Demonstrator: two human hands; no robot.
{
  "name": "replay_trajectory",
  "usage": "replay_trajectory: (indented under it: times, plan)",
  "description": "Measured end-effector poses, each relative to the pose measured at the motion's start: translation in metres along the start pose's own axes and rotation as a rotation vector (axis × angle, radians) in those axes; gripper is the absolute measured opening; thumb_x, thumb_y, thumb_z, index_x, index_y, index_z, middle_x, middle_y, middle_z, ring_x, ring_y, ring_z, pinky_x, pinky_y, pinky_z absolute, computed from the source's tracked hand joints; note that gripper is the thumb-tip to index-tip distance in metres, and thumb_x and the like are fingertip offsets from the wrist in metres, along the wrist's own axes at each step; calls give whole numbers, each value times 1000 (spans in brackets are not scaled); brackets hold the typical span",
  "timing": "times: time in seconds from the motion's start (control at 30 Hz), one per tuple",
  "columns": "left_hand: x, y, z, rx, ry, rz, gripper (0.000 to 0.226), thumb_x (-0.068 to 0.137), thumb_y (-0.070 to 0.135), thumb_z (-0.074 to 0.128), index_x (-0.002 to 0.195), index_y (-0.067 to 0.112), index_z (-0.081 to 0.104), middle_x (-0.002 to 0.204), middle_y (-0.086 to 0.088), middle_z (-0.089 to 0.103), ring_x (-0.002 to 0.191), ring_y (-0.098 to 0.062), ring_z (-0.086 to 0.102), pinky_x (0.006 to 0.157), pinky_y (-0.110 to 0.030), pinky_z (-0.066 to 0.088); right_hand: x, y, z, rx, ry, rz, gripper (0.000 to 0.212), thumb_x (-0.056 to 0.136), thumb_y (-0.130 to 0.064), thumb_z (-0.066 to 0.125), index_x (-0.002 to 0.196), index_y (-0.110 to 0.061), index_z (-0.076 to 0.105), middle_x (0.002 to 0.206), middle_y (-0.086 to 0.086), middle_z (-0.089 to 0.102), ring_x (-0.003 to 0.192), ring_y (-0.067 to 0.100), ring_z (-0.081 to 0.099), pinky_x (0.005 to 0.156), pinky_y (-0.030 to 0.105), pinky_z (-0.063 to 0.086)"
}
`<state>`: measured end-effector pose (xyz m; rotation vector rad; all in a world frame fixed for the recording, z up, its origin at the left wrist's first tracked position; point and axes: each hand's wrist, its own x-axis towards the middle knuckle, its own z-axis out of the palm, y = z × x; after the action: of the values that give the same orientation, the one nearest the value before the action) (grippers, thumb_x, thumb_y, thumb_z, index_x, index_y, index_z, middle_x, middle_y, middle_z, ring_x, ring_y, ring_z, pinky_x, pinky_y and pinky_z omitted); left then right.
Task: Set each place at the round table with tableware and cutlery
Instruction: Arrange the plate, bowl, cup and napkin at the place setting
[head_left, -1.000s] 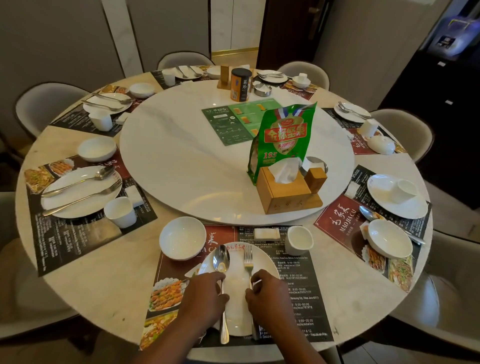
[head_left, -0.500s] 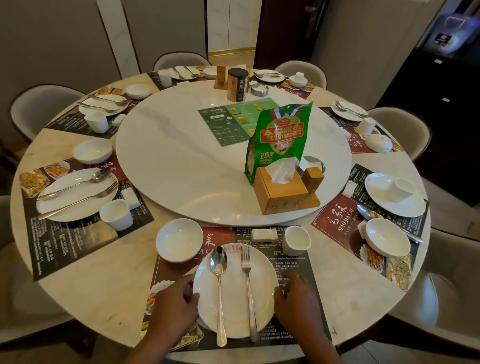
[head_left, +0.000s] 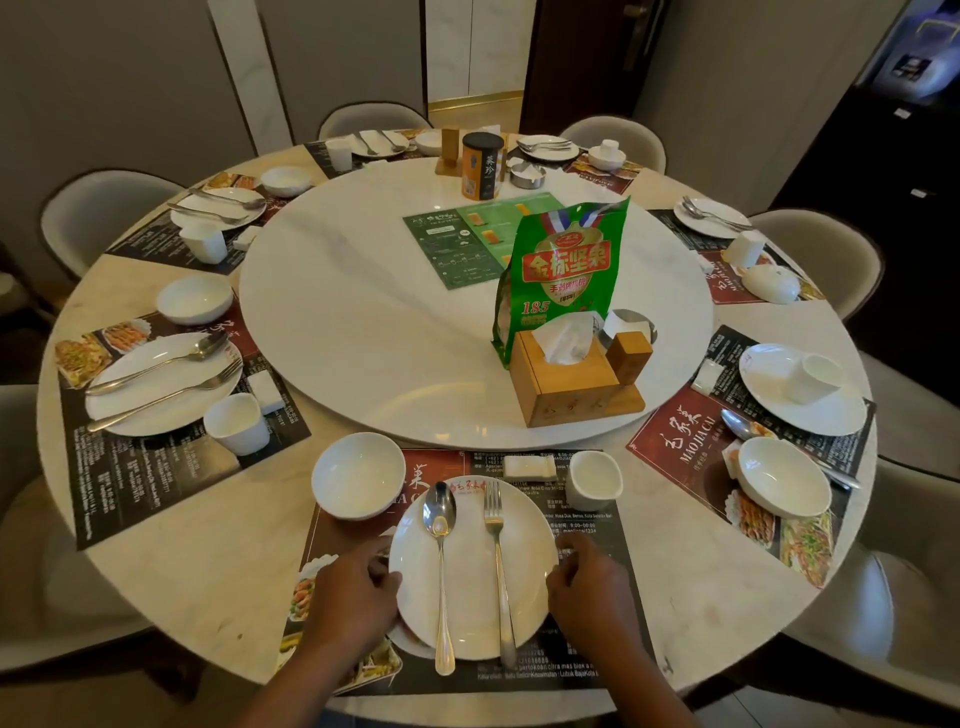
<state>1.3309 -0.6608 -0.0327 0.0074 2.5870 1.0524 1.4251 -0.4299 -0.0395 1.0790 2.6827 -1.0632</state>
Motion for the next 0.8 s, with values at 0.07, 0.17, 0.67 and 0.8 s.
replay_trajectory:
  times: [0.07, 0.17, 0.67, 0.8]
  plan:
    - [0, 0, 1, -5, 5, -3, 39, 88, 16, 68, 125, 27, 63, 90, 9, 66, 83, -8, 60, 72, -23, 47, 0, 1, 0, 1, 9, -6, 36, 92, -17, 64, 127, -25, 58, 81, -11, 64, 75, 3, 62, 75, 24, 58]
    - [-1, 2, 2, -2, 5, -14, 39, 88, 16, 68, 125, 28, 63, 94, 6, 67, 86, -10, 61, 74, -24, 49, 0, 2, -1, 11, 4, 3, 39, 91, -18, 66, 128, -27, 56, 86, -11, 65, 80, 4, 62, 81, 28, 58]
    - [-11, 11, 11, 14, 66, -61, 43, 90, 13, 65, 129, 30, 61, 84, 14, 58, 78, -4, 55, 60, -14, 41, 4, 12, -9, -22, -46, -50, 40, 92, -23, 66, 130, -25, 53, 104, -5, 69, 94, 9, 65, 85, 26, 56]
    - [-13, 11, 12, 2, 71, -59, 42, 90, 12, 64, 128, 29, 61, 87, 12, 60, 79, -5, 55, 60, -15, 41, 6, 15, -11, -12, -51, -91, 38, 93, -23, 65, 129, -24, 54, 103, -5, 68, 93, 9, 64, 85, 26, 55]
